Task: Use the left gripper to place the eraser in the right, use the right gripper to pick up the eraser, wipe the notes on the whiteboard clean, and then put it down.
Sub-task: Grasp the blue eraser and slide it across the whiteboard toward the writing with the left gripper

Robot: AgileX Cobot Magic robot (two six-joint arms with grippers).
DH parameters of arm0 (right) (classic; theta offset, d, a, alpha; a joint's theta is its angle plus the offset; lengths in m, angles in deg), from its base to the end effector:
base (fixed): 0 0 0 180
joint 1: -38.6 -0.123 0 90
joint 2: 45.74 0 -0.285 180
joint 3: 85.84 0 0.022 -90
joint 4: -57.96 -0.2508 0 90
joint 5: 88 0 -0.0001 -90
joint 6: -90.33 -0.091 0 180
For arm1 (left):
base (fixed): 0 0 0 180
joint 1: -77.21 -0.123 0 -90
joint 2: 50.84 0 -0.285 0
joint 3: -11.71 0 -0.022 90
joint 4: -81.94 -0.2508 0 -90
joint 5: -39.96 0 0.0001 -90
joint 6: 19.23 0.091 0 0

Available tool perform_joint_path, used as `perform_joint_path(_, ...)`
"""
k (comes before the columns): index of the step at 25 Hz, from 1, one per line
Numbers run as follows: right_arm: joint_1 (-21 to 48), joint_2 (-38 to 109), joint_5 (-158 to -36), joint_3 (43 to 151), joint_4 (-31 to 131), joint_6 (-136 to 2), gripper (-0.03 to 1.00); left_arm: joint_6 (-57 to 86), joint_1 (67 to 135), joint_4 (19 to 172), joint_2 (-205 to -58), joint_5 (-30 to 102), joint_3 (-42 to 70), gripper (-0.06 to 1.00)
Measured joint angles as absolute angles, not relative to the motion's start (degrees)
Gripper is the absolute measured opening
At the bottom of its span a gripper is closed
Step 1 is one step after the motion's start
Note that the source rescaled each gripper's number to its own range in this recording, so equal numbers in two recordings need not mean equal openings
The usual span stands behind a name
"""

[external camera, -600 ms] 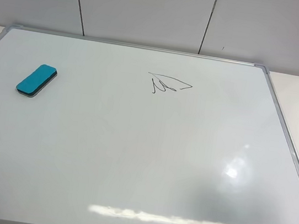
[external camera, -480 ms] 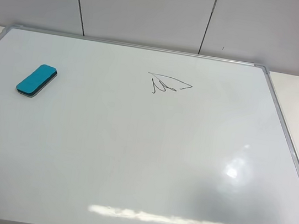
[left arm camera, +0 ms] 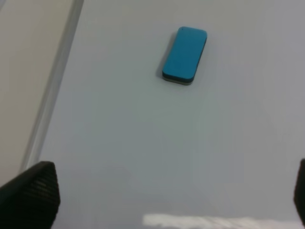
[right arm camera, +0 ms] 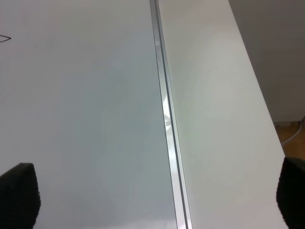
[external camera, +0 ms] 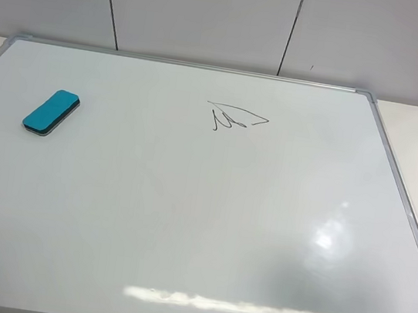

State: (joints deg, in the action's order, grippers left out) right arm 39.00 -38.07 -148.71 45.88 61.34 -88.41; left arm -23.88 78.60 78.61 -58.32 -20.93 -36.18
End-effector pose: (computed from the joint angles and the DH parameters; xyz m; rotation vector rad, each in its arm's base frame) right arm -0.0058 -0.0046 0.2789 -0.0123 2.0358 -0.0887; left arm -0.0071 0.0048 0.2805 -0.0610 2.0268 0.0028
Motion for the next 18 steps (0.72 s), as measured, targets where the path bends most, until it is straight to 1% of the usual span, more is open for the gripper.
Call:
perform_joint_path(5,39.0,-38.07,-148.71,45.88,61.34,-88.41,1.0,-23.88,78.6,78.61,-58.32,-20.93,-36.18,1.0)
perform_joint_path(8,39.0,-38.07,-148.71,45.88,61.34,-88.41,1.0,-23.88,78.6,78.5,-61.21,-20.93,-35.99,1.0)
perform_joint_path(10,39.0,-38.07,-148.71,45.88,61.34,-88.41,1.0,-23.88,78.6,78.5,-65.67,-20.99,-35.19,1.0)
perform_joint_path(14,39.0,-38.07,-148.71,45.88,61.34,-88.41,1.0,-23.88,78.6,78.66,-79.13,-20.44,-31.16,1.0)
perform_joint_path(18,39.0,-38.07,-148.71,45.88,61.34,-88.41,1.0,-22.82,78.6,80.1,-95.82,-18.82,-23.98,1.0)
